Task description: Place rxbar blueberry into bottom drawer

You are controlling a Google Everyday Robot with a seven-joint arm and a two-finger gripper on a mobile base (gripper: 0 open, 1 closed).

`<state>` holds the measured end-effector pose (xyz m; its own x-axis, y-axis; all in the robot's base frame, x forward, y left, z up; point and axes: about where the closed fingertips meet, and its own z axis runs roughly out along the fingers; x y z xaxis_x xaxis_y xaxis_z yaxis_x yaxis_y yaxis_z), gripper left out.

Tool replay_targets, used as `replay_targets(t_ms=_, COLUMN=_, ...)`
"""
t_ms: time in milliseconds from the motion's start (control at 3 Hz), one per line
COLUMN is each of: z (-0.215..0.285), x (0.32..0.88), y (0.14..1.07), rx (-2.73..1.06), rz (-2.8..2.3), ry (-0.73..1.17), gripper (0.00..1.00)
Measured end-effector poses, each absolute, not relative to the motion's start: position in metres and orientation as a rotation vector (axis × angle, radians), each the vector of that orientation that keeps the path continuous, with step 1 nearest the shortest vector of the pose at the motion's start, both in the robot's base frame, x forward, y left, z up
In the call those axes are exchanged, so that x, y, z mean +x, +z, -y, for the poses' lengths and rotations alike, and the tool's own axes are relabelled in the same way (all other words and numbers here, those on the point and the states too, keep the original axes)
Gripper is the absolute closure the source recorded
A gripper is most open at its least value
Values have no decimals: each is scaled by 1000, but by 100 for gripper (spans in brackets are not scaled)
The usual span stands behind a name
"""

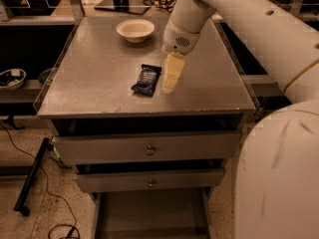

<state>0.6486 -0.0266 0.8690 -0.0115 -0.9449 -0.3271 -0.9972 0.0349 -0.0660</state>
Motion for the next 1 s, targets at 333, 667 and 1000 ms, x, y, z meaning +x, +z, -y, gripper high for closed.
replay_targets(t_ms=333, z=27, x=649, y=869, rx=-1987, rz=-2035, ry=265, gripper=0)
replay_targets(t_ms=667, z=20, x=655, y=864, rx=-1971, rz=-2028, ry=195, gripper=0)
replay_targets(t_ms=1000, z=5, x=657, y=854, rx=-1963, rz=-2014, ry=99, gripper=0)
